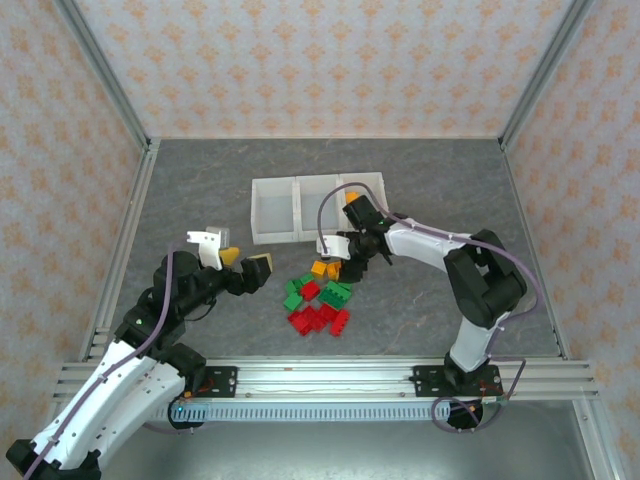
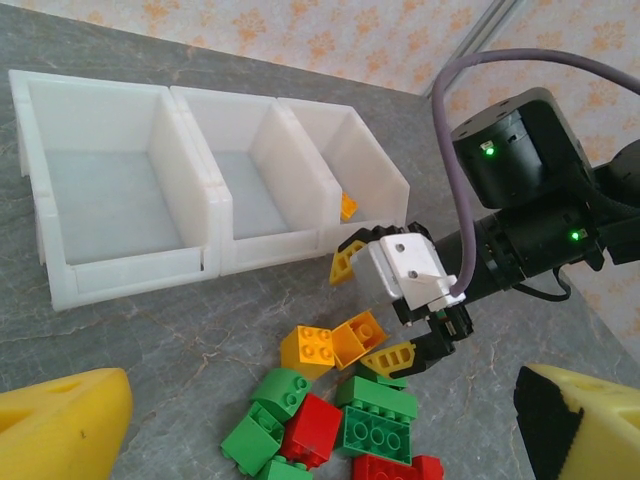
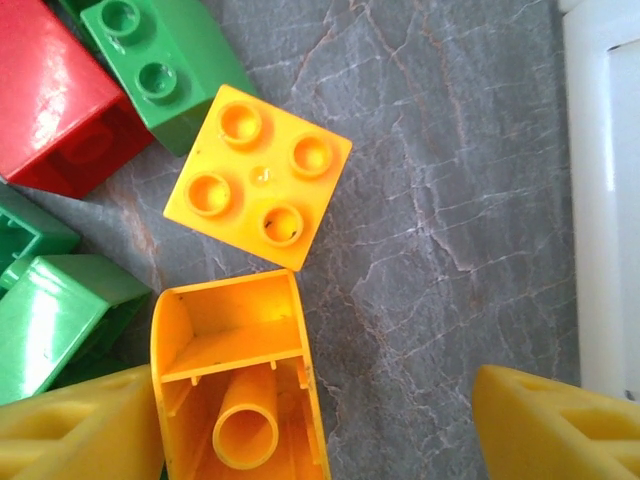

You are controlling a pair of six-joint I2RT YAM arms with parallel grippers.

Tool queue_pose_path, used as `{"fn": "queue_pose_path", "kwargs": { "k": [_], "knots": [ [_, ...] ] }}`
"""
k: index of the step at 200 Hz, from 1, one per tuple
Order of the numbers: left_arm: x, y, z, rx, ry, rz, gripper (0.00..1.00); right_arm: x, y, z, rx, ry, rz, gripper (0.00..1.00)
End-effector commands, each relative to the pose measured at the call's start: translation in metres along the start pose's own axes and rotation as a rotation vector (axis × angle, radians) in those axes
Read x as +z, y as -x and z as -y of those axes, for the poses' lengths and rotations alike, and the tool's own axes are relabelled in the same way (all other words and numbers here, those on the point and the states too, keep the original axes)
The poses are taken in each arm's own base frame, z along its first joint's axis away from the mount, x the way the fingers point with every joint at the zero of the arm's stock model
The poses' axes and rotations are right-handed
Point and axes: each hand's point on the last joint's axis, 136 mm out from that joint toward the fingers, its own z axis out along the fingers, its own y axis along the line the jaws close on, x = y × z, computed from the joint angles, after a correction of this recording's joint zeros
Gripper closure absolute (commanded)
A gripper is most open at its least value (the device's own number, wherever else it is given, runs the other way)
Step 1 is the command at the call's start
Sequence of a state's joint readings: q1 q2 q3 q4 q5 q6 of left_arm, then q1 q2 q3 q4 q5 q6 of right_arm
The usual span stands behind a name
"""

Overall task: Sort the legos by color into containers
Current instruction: Pick up the lego from the center of the table.

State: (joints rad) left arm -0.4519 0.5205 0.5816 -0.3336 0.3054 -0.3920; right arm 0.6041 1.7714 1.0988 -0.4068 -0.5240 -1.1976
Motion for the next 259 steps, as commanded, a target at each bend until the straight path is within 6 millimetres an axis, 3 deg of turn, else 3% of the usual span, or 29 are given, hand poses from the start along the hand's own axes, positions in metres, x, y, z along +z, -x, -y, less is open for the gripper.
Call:
{"fn": "queue_pose_path", "kwargs": {
  "k": [1,41,84,122,182,205,233,259],
  "knots": [
    [-0.003,0.001,-0.002,0.015,0.013,0.014,0.01,0.006,-0.007,-0.005,-0.012,0.04,-0.047,0.26],
    [-0.004,0.002,-0.003,0.015,0.02,0.025,0.01,0.007,-0.01,-0.009,-0.013,0.048,-0.055,0.31],
    [-0.005,0.003,-0.005,0.013,0.026,0.031,0.01,0.008,-0.017,-0.01,-0.009,0.042,-0.09,0.52],
    [-0.008,0.006,-0.004,0.014,0.026,0.052,0.01,0.0,-0.01,-0.009,0.01,0.034,-0.081,0.66],
    [-0.009,0.007,-0.005,0.014,0.032,0.06,0.01,-0.059,0.035,0.004,0.063,-0.1,0.119,0.83],
    [-0.011,0.009,-0.008,0.011,0.049,0.073,0.01,-0.091,0.055,0.024,0.128,-0.213,0.228,0.99],
    [-0.014,0.011,-0.008,0.012,0.048,0.089,0.01,-0.123,0.062,0.052,0.236,-0.322,0.319,1.0],
    [-0.015,0.012,-0.008,0.011,0.047,0.094,0.01,-0.144,0.054,0.078,0.392,-0.373,0.38,1.0]
  ]
}}
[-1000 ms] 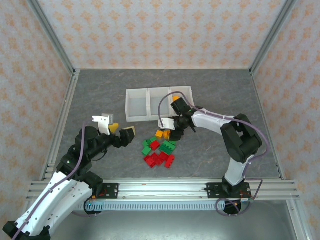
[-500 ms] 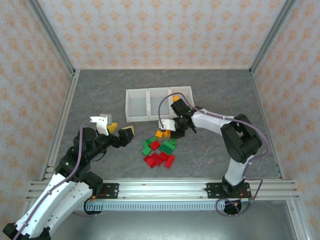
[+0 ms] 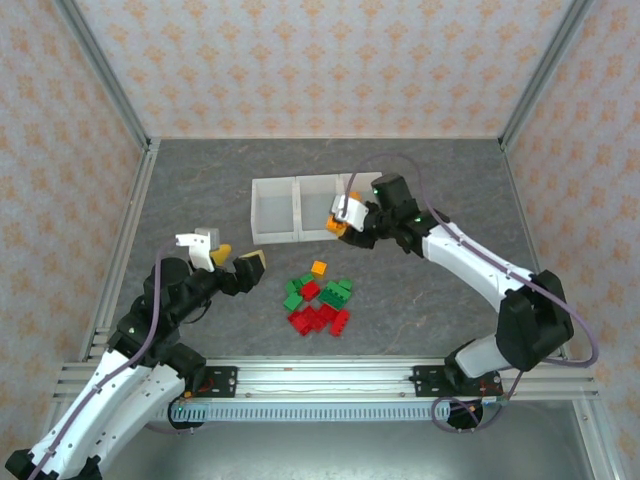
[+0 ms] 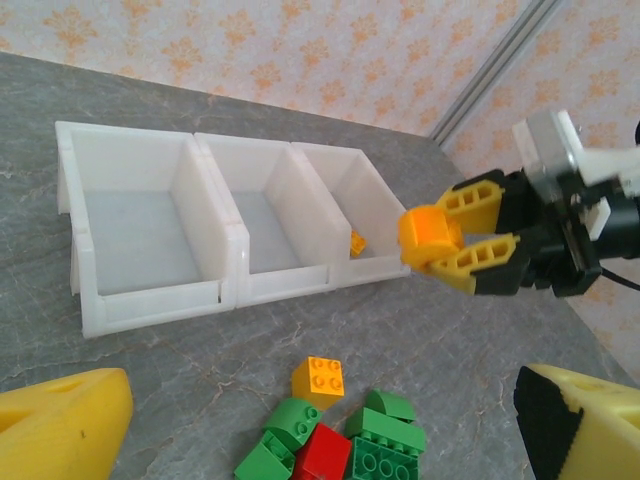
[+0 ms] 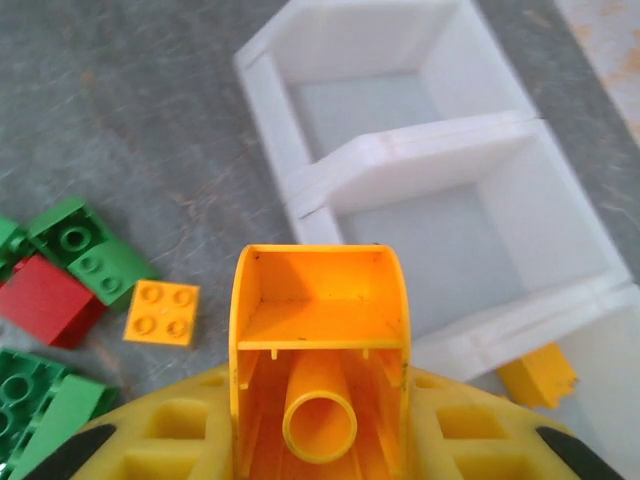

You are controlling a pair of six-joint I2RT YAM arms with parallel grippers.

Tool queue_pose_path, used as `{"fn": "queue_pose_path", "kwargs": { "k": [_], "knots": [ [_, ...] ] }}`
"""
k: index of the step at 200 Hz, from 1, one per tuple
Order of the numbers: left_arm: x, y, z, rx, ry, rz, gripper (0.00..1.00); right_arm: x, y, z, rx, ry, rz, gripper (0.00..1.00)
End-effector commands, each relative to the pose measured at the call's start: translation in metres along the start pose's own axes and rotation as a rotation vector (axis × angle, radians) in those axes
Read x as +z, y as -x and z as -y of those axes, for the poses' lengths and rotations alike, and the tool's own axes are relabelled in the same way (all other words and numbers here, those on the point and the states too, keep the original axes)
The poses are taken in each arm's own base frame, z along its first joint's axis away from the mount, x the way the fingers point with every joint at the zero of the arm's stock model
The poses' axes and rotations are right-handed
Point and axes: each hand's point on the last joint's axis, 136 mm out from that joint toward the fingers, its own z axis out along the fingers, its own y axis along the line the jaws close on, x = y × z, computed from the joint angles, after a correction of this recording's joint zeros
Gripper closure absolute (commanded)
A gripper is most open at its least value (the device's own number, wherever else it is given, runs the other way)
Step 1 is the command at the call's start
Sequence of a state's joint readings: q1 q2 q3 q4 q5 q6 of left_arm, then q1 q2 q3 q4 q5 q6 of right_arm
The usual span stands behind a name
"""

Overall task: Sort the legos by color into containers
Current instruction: Pick up the lego from the center of the table, then place the lego in the container.

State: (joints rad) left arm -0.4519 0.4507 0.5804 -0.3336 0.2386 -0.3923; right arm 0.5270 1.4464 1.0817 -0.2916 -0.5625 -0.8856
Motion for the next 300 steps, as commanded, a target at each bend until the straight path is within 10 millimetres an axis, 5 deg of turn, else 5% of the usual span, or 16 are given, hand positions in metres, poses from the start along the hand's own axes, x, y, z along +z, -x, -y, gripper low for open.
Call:
{"fn": "queue_pose_path", "kwargs": {
  "k": [1,52,95,123,233,276,300],
  "knots": [
    [0.0,-0.003,-0.004,0.006,0.017,0.002,0.01,-0.012,0.014,0.032,0.182,-0.076,0.08,1.0],
    [0.0,-0.003,-0.003,0.007,0.01,-0.001,0.01,-0.001,-0.027,0.109,0.678,-0.216,-0.016,1.0],
    [-0.001,-0.002,-0.003,0.006,0.01,0.005,0.01,0.025,-0.056,0.134,0.84,-0.298,-0.118,1.0],
    [-0.002,-0.002,-0.003,0.006,0.008,0.009,0.01,0.04,-0.075,0.137,0.915,-0.318,-0.172,0.92],
    [-0.001,-0.003,0.005,0.02,-0.037,0.006,0.01,0.064,-0.099,0.105,1.004,-0.208,-0.202,0.73],
    [0.001,-0.007,0.006,0.019,-0.048,-0.015,0.01,0.057,-0.094,0.103,1.008,-0.213,-0.162,0.41],
    [0.005,-0.011,0.007,0.02,-0.051,-0.041,0.01,0.051,-0.087,0.103,1.011,-0.212,-0.145,0.37]
  ]
}}
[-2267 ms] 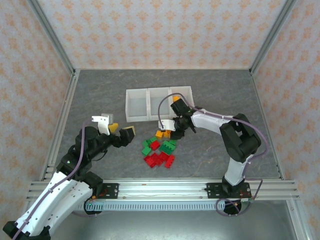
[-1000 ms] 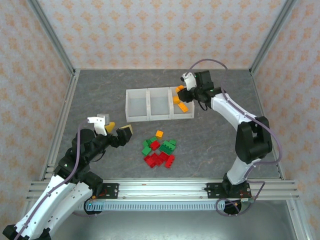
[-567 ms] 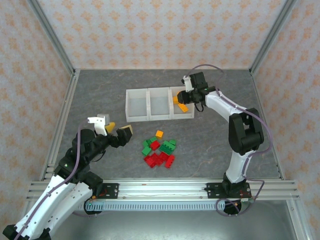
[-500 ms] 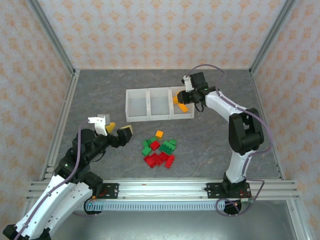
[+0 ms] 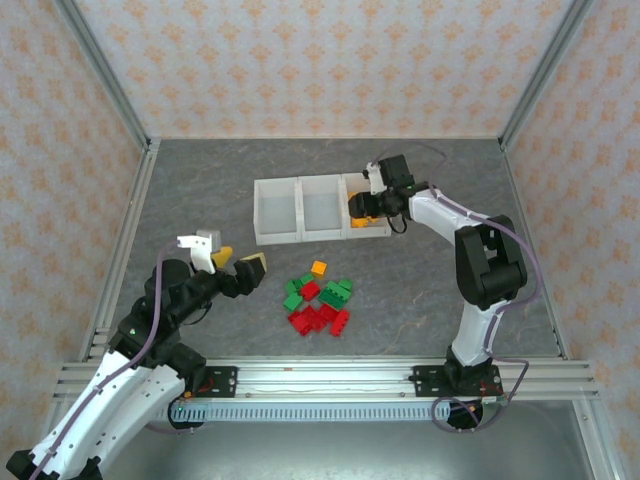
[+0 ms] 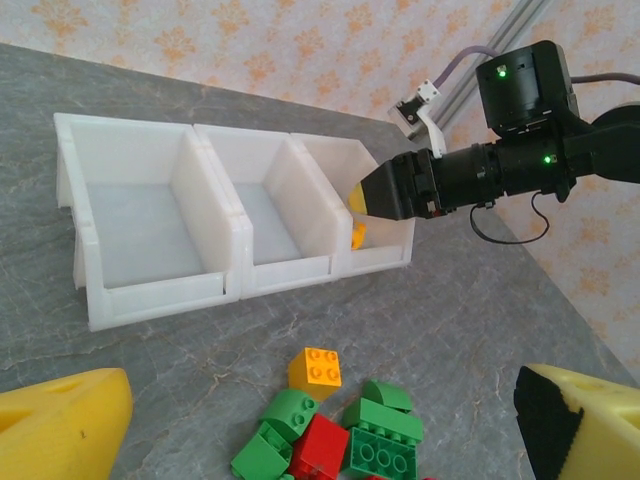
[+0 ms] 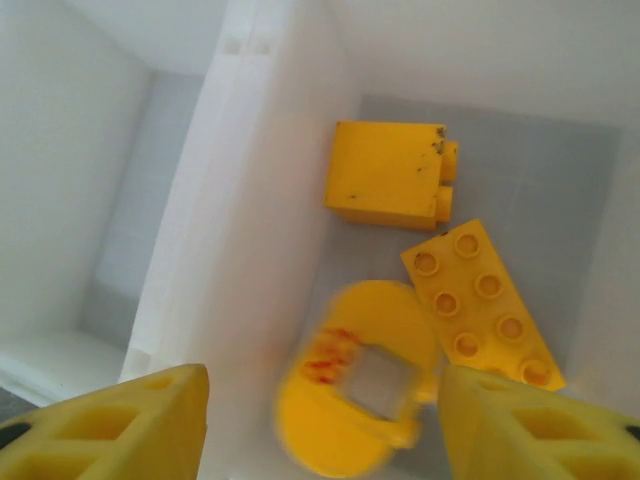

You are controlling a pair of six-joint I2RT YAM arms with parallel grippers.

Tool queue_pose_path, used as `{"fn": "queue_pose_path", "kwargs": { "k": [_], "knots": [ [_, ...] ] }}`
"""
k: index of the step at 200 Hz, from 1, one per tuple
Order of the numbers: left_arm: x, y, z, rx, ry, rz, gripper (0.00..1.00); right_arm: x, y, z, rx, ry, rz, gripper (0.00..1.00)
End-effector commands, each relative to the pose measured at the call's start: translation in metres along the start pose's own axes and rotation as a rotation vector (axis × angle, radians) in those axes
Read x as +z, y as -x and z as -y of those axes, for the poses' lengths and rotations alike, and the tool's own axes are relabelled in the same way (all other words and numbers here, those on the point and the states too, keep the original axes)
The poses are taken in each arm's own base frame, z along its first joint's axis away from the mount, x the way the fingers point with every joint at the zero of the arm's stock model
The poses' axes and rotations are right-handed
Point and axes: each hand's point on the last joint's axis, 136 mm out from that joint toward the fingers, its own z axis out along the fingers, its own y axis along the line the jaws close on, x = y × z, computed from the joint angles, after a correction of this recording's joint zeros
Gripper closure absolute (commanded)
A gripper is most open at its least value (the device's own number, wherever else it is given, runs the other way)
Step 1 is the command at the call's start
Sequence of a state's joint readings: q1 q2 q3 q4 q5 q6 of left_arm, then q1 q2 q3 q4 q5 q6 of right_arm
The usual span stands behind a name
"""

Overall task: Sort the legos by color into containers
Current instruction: Place the lego in the container, then pick up the lego from the center of the table.

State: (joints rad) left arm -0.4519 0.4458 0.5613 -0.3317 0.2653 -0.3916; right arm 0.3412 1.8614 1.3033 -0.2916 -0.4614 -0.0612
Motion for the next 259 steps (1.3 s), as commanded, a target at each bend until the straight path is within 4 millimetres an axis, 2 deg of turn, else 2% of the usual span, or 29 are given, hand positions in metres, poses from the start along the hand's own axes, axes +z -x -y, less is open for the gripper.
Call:
{"fn": "queue_pose_path", "kwargs": {
  "k": [1,45,51,58,73,105,135,164,189,204,225,250,259],
  "knots": [
    [0.003,-0.003,0.006,0.02,-0.031,-0.02,0.01,-0.018,0.014,-0.006,0.005,0.008,0.056,0.37],
    [0.003,-0.002,0.005,0.018,-0.024,-0.015,0.01,-0.039,0.022,-0.009,0.04,-0.012,0.072,0.31],
    [0.002,-0.001,0.005,0.019,-0.026,-0.013,0.01,-0.043,0.024,-0.01,0.046,-0.012,0.075,0.26],
    [0.002,-0.001,0.005,0.018,-0.025,-0.012,0.01,-0.049,0.026,-0.01,0.057,-0.02,0.083,0.1],
    [0.002,-0.001,0.004,0.017,-0.022,-0.012,0.01,-0.06,0.026,-0.015,0.083,-0.013,0.08,0.0],
    [0.003,-0.002,0.004,0.018,-0.022,-0.02,0.01,-0.086,0.022,-0.024,0.214,-0.004,0.106,0.0],
    [0.002,-0.001,0.005,0.019,-0.027,-0.014,0.01,-0.102,0.004,-0.05,0.293,-0.031,0.127,0.0],
    [0.0,0.0,0.006,0.022,-0.032,-0.005,0.01,-0.086,-0.043,-0.088,0.38,-0.048,0.087,0.0],
    [-0.002,0.002,0.006,0.018,-0.027,0.006,0.01,-0.082,-0.077,-0.102,0.488,-0.079,0.137,0.0],
    [-0.005,0.005,0.007,0.019,-0.035,0.024,0.01,-0.082,-0.086,-0.105,0.544,-0.091,0.177,0.0],
    [-0.008,0.007,0.011,0.026,-0.055,0.042,0.01,-0.077,-0.09,-0.115,0.549,-0.104,0.188,0.0],
    [-0.009,0.005,0.018,0.04,-0.098,0.03,0.01,-0.055,-0.089,-0.136,0.471,-0.112,0.133,0.04],
    [-0.01,0.005,0.021,0.047,-0.116,0.028,0.01,-0.045,-0.091,-0.138,0.44,-0.143,0.101,0.05]
  ]
}}
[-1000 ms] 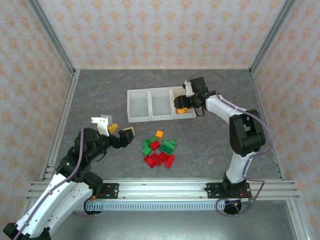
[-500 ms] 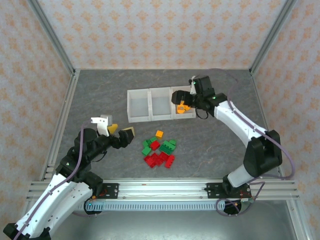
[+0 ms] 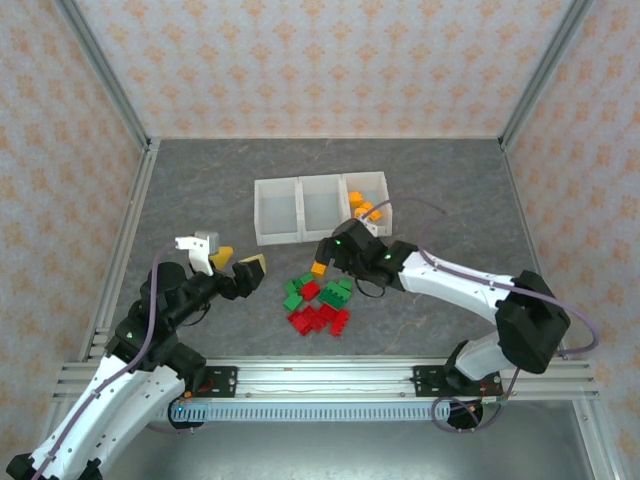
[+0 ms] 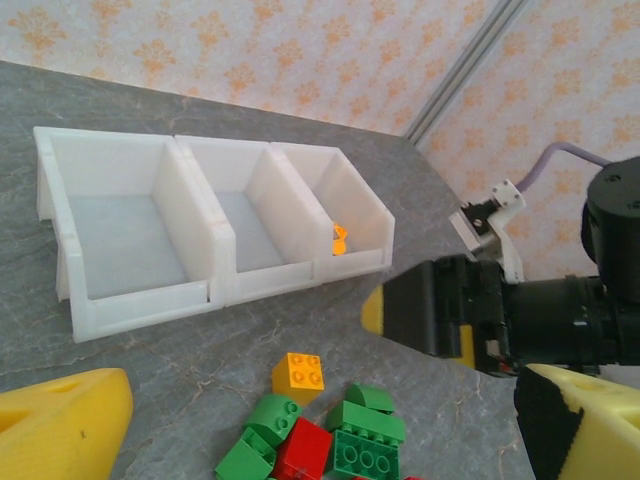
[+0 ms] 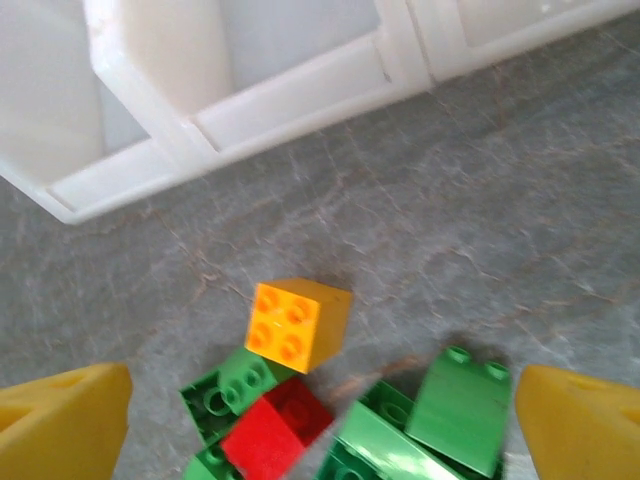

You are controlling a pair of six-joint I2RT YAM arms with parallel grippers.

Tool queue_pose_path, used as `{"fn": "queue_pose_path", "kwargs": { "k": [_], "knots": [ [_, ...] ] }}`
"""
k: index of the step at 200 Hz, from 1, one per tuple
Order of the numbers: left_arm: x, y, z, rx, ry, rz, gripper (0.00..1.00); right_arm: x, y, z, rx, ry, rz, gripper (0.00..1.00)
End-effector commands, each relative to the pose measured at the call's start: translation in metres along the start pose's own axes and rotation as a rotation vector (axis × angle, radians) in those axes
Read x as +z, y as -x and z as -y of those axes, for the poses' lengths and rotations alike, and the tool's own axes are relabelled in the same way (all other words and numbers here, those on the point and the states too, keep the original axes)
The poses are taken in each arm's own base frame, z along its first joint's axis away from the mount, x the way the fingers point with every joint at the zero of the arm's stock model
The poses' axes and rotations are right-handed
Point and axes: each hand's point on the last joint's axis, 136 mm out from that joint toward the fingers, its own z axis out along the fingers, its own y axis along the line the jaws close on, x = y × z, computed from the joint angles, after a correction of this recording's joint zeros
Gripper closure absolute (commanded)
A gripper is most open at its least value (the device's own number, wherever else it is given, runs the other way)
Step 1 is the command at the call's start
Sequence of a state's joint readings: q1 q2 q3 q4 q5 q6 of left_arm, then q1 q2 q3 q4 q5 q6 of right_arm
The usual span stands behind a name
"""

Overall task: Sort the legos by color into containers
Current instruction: Pick up the lego from the center of the table.

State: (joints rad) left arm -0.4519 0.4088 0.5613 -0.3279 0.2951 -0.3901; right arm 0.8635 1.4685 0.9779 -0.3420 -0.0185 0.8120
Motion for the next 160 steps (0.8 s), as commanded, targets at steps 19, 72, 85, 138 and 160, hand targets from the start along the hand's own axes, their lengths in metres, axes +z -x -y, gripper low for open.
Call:
{"fn": "queue_pose_path", "kwargs": {
  "k": [19,72,85,138,160],
  "knots": [
    [-0.005,0.002,0.018,0.046,-0.1,0.015,0.01,0.034,0.003,-0.019,-0.066,-0.096,0.004,0.08],
    [-0.017,0.013,0.017,0.046,-0.084,0.089,0.01,0.069,-0.012,-0.027,-0.089,-0.222,-0.03,0.15],
    [-0.02,0.016,0.014,0.043,-0.068,0.106,0.01,0.077,-0.015,-0.027,-0.092,-0.244,-0.03,0.15],
    [-0.024,0.019,0.013,0.04,-0.062,0.128,0.01,0.095,-0.017,-0.012,-0.122,-0.379,-0.019,0.26],
    [-0.021,0.018,0.013,0.041,-0.065,0.119,0.01,0.095,-0.015,-0.006,-0.138,-0.418,-0.011,0.27]
  ]
}}
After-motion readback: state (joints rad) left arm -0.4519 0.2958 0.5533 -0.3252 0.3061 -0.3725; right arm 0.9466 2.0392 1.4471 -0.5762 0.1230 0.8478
